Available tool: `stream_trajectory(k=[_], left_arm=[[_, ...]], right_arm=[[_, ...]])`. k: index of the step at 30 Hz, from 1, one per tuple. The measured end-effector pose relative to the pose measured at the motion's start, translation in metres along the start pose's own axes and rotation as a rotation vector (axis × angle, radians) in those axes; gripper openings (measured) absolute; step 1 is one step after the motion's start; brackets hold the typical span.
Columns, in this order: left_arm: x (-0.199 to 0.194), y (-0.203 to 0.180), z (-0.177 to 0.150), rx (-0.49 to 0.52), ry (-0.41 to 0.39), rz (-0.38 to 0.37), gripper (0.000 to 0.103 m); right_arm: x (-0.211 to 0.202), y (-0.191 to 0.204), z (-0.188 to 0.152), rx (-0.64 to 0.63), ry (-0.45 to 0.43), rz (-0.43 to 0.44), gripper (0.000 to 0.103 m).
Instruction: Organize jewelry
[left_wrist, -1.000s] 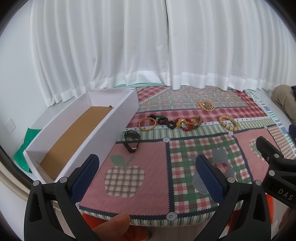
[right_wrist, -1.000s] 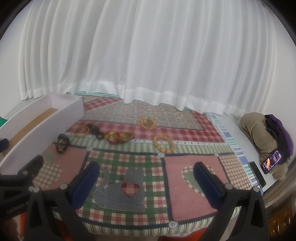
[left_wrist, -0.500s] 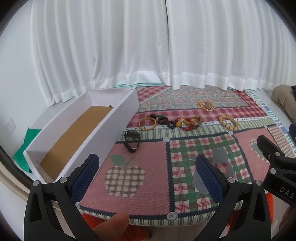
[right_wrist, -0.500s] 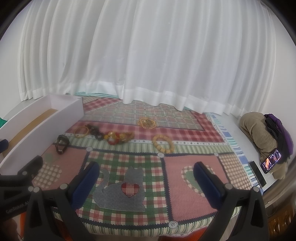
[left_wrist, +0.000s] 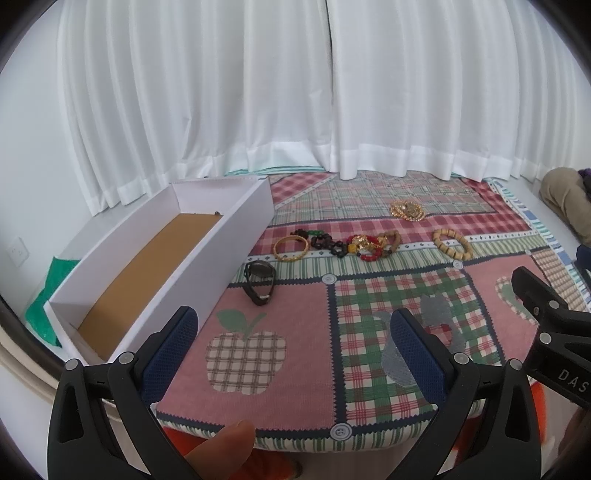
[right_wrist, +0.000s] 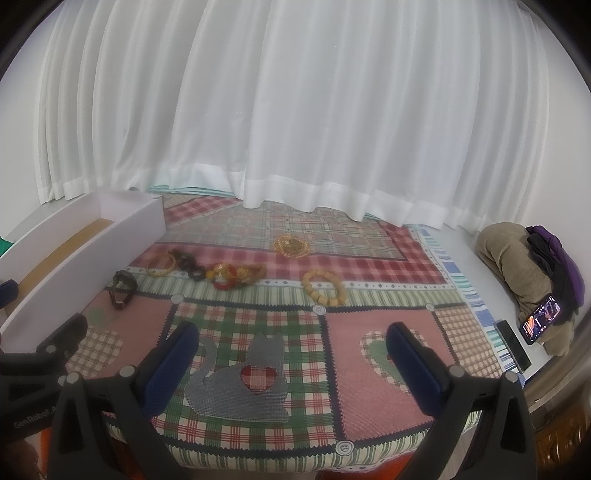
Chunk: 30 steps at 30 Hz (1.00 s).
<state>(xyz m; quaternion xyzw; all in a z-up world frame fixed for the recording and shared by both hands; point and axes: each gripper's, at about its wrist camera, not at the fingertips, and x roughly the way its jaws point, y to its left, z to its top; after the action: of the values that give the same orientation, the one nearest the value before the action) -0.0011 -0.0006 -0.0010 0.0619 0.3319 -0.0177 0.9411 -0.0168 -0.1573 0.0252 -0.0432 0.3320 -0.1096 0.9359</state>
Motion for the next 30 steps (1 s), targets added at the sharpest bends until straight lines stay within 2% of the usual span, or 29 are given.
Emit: stream_trajectory(k=[5, 12, 15, 20, 22, 25, 27, 30], left_arm=[[0.005, 0.001, -0.001, 0.005, 0.011, -0.02, 0.103], [0.037, 0.017, -0.015, -0.004, 0.138, -0.044, 0.103], [0.047, 0.029, -0.022, -0.01, 0.139, 0.001, 0.103], [0.065, 0.061, -0.027, -0.026, 0.151, 0.01, 0.103], [0.074, 0.071, -0.027, -0.039, 0.167, -0.011, 0.103], [0.088, 0.081, -0.021, -0.063, 0.185, -0.056, 0.103], [0.099, 0.079, -0.016, -0.057, 0.186, -0.077, 0.103], [0.124, 0.068, -0.006, -0.05, 0.211, -0.102, 0.103]], right_arm=[[0.0, 0.0, 0.0, 0.0, 0.0, 0.0, 0.103], [0.0, -0.011, 0.003, 0.01, -0.029, 0.005, 0.103], [0.004, -0.019, 0.005, 0.044, -0.051, 0.035, 0.103], [0.022, -0.034, 0.004, 0.084, -0.07, 0.163, 0.103], [0.036, -0.041, 0.003, 0.112, -0.043, 0.214, 0.103], [0.055, -0.042, 0.0, 0.107, 0.012, 0.219, 0.103], [0.064, -0.041, -0.002, 0.103, 0.041, 0.222, 0.103], [0.078, -0.046, -0.007, 0.156, 0.093, 0.27, 0.103]])
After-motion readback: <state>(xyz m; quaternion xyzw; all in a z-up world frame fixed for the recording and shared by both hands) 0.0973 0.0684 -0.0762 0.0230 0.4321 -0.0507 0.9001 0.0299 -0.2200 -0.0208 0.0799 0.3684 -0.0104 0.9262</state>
